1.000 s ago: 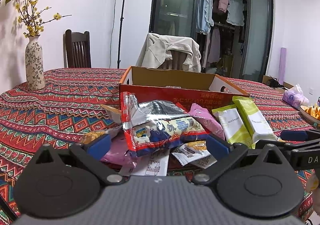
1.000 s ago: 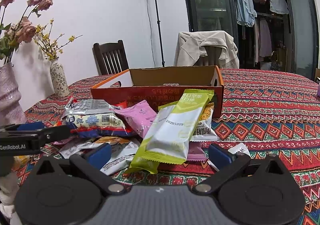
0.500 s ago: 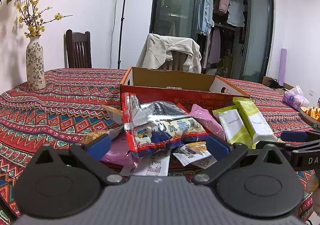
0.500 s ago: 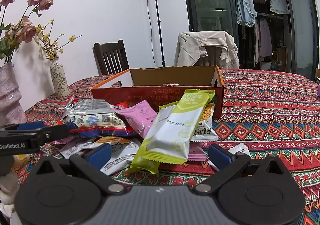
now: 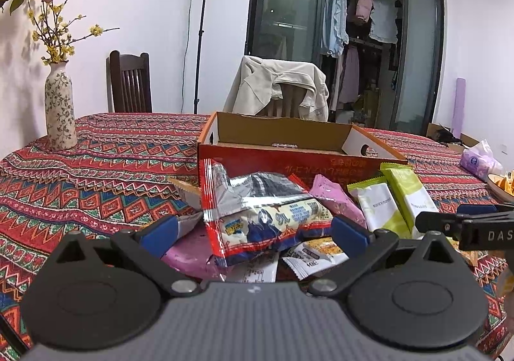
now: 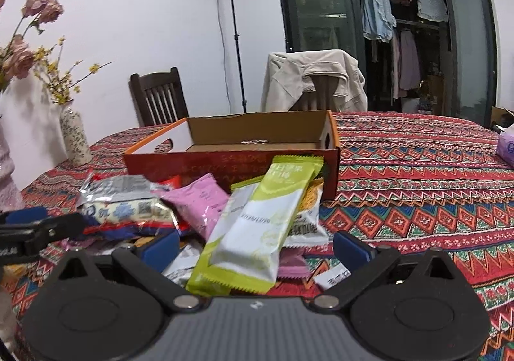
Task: Organize snacks
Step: 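Grasp the green-and-white snack bar with the right tool, then lift the green bar with the right tool while the left tool grasps a silver-red bag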
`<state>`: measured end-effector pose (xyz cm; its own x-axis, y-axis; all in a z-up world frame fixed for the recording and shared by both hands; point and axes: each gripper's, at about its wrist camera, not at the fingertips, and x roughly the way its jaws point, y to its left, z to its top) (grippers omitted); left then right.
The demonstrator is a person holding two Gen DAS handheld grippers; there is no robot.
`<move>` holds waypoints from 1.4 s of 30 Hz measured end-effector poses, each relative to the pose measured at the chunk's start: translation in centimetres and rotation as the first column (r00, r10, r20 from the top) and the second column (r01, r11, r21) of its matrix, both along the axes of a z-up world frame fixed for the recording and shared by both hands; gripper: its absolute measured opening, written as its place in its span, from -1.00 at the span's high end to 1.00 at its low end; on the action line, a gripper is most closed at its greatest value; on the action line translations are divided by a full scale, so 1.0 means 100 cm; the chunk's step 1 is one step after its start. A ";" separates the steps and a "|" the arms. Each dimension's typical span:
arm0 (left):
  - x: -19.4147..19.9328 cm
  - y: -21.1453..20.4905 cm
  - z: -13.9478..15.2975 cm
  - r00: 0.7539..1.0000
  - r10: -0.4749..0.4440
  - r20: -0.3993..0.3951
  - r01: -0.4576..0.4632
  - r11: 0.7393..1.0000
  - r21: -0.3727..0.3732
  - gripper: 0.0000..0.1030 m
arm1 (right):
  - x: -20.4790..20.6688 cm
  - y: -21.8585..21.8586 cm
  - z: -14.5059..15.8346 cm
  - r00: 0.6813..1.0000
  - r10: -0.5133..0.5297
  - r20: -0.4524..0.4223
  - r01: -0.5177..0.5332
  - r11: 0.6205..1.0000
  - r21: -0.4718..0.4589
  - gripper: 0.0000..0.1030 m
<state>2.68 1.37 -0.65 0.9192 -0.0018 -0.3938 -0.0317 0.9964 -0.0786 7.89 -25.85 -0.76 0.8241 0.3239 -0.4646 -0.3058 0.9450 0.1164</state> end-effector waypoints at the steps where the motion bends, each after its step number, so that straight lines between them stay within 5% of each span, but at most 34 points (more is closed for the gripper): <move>1: 0.001 0.000 0.001 1.000 0.002 0.000 -0.002 1.000 0.000 -1.00 | 0.002 0.000 0.001 1.000 -0.003 -0.001 0.003 1.000 0.000 -0.95; 14: 0.021 0.008 0.008 0.999 0.036 -0.015 -0.037 0.999 -0.002 -1.00 | 0.040 0.024 0.003 0.998 -0.046 -0.037 0.042 0.994 -0.099 -0.51; 18: 0.025 0.009 0.008 0.999 0.039 -0.020 -0.039 0.999 -0.004 -1.00 | 0.045 0.025 0.000 0.998 -0.045 -0.049 0.039 0.993 -0.115 -0.15; 25: 0.029 0.010 0.007 0.998 0.046 -0.031 -0.046 0.999 -0.006 -1.00 | 0.045 0.015 -0.002 0.999 -0.011 -0.053 0.003 0.987 -0.161 0.19; 42: 0.037 0.003 0.011 0.996 0.069 -0.061 -0.067 0.997 0.028 -1.00 | 0.037 -0.006 0.002 0.998 -0.046 0.037 0.048 0.996 -0.070 0.28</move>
<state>6.35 1.66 0.41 0.8906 0.0705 -0.4492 -0.1033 0.9934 -0.0490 11.59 -26.46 -0.53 0.8538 0.2520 -0.4556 -0.2638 0.9638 0.0389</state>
